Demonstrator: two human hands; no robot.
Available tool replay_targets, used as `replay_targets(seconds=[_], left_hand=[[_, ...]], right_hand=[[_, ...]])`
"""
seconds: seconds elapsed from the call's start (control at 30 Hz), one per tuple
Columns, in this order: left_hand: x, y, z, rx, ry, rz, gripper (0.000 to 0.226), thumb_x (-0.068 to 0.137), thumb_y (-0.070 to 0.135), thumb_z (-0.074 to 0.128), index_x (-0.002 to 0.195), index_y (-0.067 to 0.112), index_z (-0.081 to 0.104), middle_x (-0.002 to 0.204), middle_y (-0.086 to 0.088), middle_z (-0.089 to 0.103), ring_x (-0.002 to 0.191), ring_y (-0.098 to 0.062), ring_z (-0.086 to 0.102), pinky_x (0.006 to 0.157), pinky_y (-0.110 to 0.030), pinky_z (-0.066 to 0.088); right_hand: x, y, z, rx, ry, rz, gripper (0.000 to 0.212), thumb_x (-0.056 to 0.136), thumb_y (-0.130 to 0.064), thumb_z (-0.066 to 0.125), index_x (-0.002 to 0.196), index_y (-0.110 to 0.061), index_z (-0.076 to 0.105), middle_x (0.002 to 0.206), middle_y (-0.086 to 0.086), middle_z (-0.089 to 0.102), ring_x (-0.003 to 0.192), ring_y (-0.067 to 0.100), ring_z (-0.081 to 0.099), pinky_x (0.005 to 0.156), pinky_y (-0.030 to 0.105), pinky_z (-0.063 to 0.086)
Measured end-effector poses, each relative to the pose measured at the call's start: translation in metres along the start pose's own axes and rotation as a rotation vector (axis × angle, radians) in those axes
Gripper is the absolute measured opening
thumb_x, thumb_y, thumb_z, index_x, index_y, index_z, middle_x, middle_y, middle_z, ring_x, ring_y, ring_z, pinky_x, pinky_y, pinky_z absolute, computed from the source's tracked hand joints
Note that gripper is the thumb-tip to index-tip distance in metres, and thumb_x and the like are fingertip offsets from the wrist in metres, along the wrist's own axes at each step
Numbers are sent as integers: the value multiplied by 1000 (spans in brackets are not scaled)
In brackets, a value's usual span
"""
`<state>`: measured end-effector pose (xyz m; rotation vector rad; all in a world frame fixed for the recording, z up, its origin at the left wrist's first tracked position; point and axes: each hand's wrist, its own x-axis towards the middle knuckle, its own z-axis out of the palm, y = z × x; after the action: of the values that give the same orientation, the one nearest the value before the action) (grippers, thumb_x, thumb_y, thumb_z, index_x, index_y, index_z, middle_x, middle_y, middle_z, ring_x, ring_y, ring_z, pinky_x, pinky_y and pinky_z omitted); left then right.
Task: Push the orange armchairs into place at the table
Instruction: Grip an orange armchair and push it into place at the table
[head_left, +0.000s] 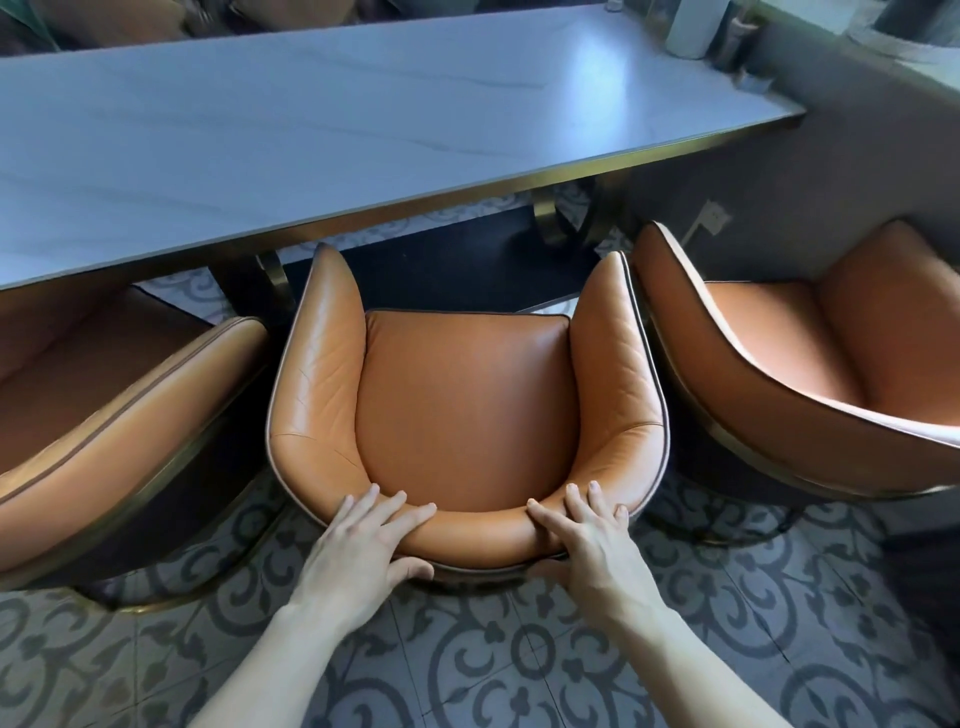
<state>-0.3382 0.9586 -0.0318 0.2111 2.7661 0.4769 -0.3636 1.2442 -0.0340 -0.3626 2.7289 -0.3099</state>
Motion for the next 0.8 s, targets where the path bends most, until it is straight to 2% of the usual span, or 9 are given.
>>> replay_targets(seconds=[0.1, 0.17, 0.33, 0.4, 0.5, 0.67, 0.8], left_hand=[[35, 1, -16, 20, 12, 3, 64, 85, 67, 49, 144, 53, 26, 157, 12, 27, 148, -16, 7, 120, -37, 5], [128, -9, -42, -27, -2, -49, 63, 86, 65, 50, 143, 54, 26, 158, 14, 24, 148, -15, 5, 119, -36, 4], [140, -12, -51, -7, -17, -23, 63, 85, 66, 50, 142, 55, 27, 157, 15, 25, 148, -14, 6, 120, -36, 5], [169, -3, -82, -32, -17, 17, 63, 86, 65, 50, 143, 55, 27, 158, 15, 24, 148, -14, 5, 119, -36, 5], [176, 0, -92, -35, -3, 26, 63, 86, 65, 51, 143, 54, 27, 158, 15, 23, 148, -14, 5, 118, -36, 4], [164, 6, -73, -38, 23, 31, 65, 84, 66, 48, 144, 52, 27, 157, 13, 26, 147, -15, 8, 116, -30, -4], [149, 5, -57, -13, -24, 15, 70, 79, 74, 36, 144, 53, 25, 158, 12, 25, 148, -16, 8, 115, -30, -4]], right_hand=[[36, 13, -19, -36, -5, -27, 71, 90, -57, 61, 152, -45, 28, 155, 13, 29, 147, 39, 11, 113, 59, 22], [128, 37, -42, -14, 34, -32, 70, 89, -58, 62, 150, -45, 30, 152, 13, 33, 144, 40, 16, 107, 57, 26], [138, 38, -52, -67, 35, -31, 70, 87, -57, 65, 148, -45, 35, 148, 12, 38, 142, 41, 20, 102, 57, 29], [153, 42, -83, -40, 56, 18, 68, 89, -54, 65, 149, -45, 34, 148, 12, 36, 143, 41, 20, 103, 56, 29], [157, 44, -97, -49, 57, 16, 68, 90, -54, 64, 150, -45, 32, 150, 13, 34, 143, 41, 18, 104, 56, 28], [154, 50, -99, -48, -25, 9, 73, 85, -57, 67, 150, -45, 34, 151, 11, 34, 144, 36, 16, 104, 51, 27], [144, 47, -83, -86, -77, 12, 76, 84, -58, 68, 150, -46, 32, 156, 12, 30, 147, 37, 12, 108, 53, 24]])
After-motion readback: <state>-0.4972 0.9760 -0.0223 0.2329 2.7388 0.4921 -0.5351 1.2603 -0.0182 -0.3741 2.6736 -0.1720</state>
